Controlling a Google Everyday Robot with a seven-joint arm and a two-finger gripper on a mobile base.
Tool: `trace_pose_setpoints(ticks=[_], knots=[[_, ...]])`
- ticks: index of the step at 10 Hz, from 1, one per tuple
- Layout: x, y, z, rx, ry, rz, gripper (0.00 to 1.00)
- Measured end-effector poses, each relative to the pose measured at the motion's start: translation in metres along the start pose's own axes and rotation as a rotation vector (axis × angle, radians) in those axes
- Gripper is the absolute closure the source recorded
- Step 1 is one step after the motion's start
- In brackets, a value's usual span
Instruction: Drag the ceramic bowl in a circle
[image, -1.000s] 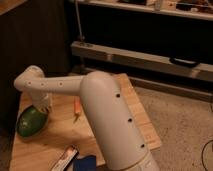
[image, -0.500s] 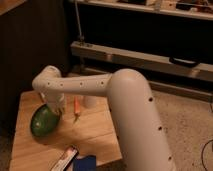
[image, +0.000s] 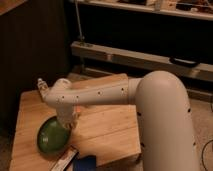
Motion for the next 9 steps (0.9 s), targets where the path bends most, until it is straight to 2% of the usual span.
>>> trace_pose_setpoints(ticks=[2,4,6,7,9], knots=[[-0.031,-0.03,0.01,0.021,-0.027,-0.075,1.0],[-0.049,-0.072,0.016,0.043,-0.042,-0.166,1.0],[-0.045,-0.103,0.016,0.059,-0.035,-0.216,1.0],[-0.034,-0.126,0.012,0.073,-0.023,-0.242,1.0],[-0.002,-0.148,0.003,0.083,0.002,-0.262,1.0]])
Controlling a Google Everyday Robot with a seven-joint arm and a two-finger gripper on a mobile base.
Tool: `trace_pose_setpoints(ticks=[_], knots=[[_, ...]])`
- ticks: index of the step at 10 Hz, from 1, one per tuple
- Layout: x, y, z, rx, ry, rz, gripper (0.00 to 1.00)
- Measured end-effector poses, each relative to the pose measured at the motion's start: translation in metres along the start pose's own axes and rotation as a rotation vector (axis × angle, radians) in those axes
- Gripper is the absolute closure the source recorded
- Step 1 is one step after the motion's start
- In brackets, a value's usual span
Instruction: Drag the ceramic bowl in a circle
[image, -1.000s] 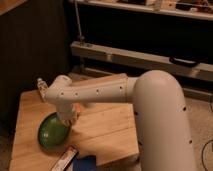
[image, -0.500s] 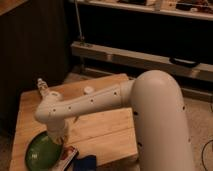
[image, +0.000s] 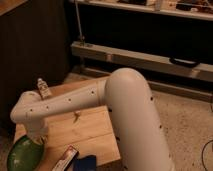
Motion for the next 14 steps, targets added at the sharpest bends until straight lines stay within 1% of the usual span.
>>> trace_pose_setpoints(ticks=[1,2,4,6,7,8,9,10,11,12,14], knots=[[0.022,0.002,-0.005,0.011,0.016,0.001,1.0],[0.041,0.014,-0.012,0.019,0.034,0.008,1.0],[0.064,0.04,-0.021,0.029,0.056,0.034,1.0],[0.086,0.081,-0.031,0.041,0.082,0.098,1.0],[0.091,0.105,-0.035,0.048,0.092,0.139,1.0],[0.087,0.128,-0.038,0.051,0.099,0.177,1.0],[0.077,0.148,-0.039,0.052,0.102,0.205,1.0],[0.066,0.161,-0.04,0.053,0.103,0.232,1.0],[0.05,0.175,-0.039,0.053,0.098,0.259,1.0],[0.034,0.183,-0.037,0.048,0.082,0.272,1.0],[0.014,0.178,-0.031,0.036,0.046,0.248,1.0]])
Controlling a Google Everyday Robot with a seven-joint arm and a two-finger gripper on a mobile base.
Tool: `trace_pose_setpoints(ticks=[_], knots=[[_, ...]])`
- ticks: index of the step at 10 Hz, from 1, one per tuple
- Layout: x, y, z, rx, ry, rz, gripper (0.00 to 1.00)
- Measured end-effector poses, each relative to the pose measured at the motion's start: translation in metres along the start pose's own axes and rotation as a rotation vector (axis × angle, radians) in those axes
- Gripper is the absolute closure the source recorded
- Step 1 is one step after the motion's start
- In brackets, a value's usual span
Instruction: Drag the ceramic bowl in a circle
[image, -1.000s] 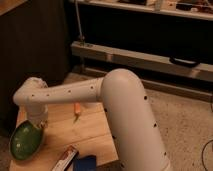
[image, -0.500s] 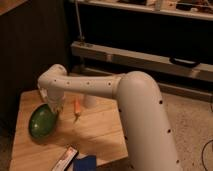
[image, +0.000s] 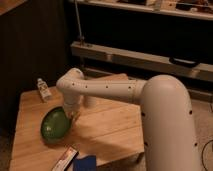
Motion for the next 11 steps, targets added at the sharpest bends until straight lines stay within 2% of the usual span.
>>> trace_pose_setpoints(ticks=[2,4,6,8,11], knots=[[-0.03,-0.02,0.004,-0.026,-0.037,-0.067,1.0],[-0.062,-0.05,0.01,-0.048,-0.071,-0.152,1.0],[-0.082,-0.075,0.014,-0.055,-0.095,-0.226,1.0],[-0.081,-0.113,0.021,-0.047,-0.107,-0.304,1.0],[-0.039,-0.154,0.026,-0.009,-0.104,-0.346,1.0]])
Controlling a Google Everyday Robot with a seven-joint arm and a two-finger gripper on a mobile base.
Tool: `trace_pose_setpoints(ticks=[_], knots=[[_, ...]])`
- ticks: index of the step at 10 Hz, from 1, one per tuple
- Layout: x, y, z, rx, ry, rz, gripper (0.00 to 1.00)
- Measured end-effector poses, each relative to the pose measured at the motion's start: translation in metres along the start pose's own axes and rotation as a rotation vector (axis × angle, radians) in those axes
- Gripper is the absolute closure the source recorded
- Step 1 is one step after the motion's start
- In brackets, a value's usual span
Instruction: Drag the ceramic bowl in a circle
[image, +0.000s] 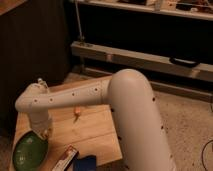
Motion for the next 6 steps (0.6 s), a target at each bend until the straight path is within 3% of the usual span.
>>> trace_pose_setpoints(ticks=[2,4,6], knots=[[0.041,0.002,-0.008,0.024,0.018,0.011,1.0],[0.079,0.021,-0.021,0.052,0.04,0.046,1.0],[0.1,0.045,-0.031,0.087,0.059,0.109,1.0]])
